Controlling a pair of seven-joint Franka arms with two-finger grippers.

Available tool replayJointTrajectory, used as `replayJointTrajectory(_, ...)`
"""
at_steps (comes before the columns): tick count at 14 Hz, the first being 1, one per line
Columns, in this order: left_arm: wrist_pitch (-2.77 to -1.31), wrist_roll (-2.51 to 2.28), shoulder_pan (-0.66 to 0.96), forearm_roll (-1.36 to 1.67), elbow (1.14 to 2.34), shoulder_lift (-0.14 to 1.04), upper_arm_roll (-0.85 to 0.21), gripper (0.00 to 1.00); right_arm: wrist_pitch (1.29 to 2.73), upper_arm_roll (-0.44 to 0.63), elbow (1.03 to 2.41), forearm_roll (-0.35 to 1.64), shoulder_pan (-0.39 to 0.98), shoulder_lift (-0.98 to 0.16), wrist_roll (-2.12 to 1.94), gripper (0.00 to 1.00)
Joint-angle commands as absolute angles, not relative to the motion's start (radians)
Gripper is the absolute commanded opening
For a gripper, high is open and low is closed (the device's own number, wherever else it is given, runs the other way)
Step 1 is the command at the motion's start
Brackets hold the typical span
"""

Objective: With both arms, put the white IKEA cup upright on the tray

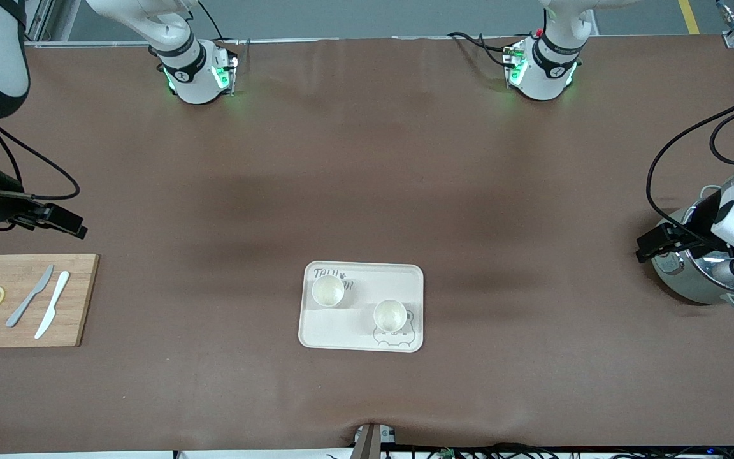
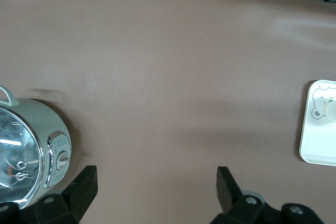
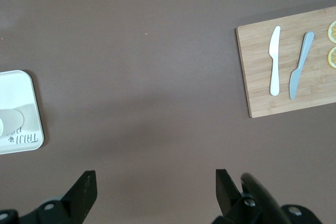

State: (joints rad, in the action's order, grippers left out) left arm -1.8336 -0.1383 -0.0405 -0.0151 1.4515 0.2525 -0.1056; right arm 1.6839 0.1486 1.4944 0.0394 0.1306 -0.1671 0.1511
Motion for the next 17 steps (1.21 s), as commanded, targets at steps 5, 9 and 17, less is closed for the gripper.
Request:
replayJointTrajectory(5, -1.829, -0.126, -0.046, -0.031, 1.442, 0.252, -0.115, 1.0, 1.657, 0.135, 1.548, 0.021, 0.106, -0.072, -0.04, 1.0)
replayJointTrajectory(9, -1.829, -0.126, -0.048, -0.032, 1.44, 0.252, -0.115, 1.0, 1.615, 0.135, 1.511, 0.021, 0.106, -0.078, -0.044, 1.0)
replayJointTrajectory(17, -1.829, -0.126, -0.049, -0.029, 1.44, 0.252, -0.115, 1.0, 1.537, 0.114, 1.489, 0.023, 0.072, -0.055, -0.041, 1.0)
